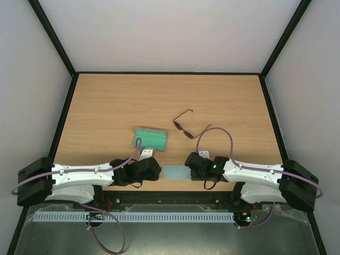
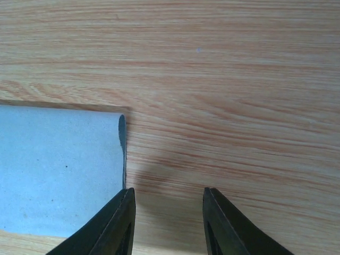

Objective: Organize the sunglasses
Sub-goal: Pick up the glasses cleaning cloth from the center of the board.

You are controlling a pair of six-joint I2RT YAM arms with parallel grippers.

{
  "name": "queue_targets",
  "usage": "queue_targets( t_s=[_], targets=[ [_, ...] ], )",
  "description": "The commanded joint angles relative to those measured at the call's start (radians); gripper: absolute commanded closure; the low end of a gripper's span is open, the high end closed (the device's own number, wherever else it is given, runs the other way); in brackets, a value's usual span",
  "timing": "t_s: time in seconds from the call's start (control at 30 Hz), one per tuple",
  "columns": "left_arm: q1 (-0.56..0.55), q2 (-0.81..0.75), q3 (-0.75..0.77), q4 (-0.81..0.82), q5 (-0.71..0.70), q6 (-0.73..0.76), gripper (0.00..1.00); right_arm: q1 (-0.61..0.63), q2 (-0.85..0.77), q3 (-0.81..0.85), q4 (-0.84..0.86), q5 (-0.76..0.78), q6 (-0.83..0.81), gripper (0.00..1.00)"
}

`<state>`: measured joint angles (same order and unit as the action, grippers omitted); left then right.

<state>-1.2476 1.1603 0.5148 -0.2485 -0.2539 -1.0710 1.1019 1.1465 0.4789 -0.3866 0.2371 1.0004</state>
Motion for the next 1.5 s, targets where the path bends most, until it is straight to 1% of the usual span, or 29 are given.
queue_targets(
  t_s=[0.0, 0.43, 0.6, 0.9, 1.1, 1.17, 1.2, 1.3, 1.37, 1.47],
  targets=[
    [-0.010, -0.014, -0.018, 0.018, -0.026, -0.009, 0.47, 0.010, 0.029, 0.020, 0.023, 0.017, 0.023, 0.64],
    [-0.010, -0.083, -0.043, -0.002, -0.036, -0.001, 0.47, 0.013, 0.097, 0.053, 0.069, 0.000, 0.028, 0.65],
    [-0.009, -0.108, -0.046, -0.009, -0.037, 0.000, 0.47, 0.021, 0.141, 0.064, 0.065, 0.009, 0.035, 0.68],
    [-0.009, -0.131, -0.049, -0.021, -0.035, 0.005, 0.48, 0.066, 0.220, 0.097, 0.024, 0.053, 0.067, 0.80],
    [-0.010, -0.144, -0.055, -0.018, -0.029, 0.006, 0.48, 0.096, 0.253, 0.092, 0.025, 0.061, 0.098, 0.81],
    [-0.010, -0.138, -0.055, -0.016, -0.022, 0.008, 0.47, 0.096, 0.254, 0.079, 0.043, 0.055, 0.104, 0.86],
    [-0.010, -0.132, -0.057, -0.012, -0.017, 0.008, 0.47, 0.096, 0.249, 0.074, 0.052, 0.056, 0.107, 0.89],
    [-0.009, -0.108, -0.065, 0.013, 0.005, 0.010, 0.47, 0.096, 0.231, 0.061, 0.061, 0.062, 0.111, 0.93],
    [-0.010, -0.077, -0.076, 0.047, 0.028, 0.011, 0.48, 0.097, 0.220, 0.060, 0.063, 0.069, 0.111, 0.98],
    [-0.012, -0.009, -0.080, 0.112, 0.055, 0.004, 0.48, 0.096, 0.209, 0.056, 0.072, 0.070, 0.105, 0.99]
  ],
)
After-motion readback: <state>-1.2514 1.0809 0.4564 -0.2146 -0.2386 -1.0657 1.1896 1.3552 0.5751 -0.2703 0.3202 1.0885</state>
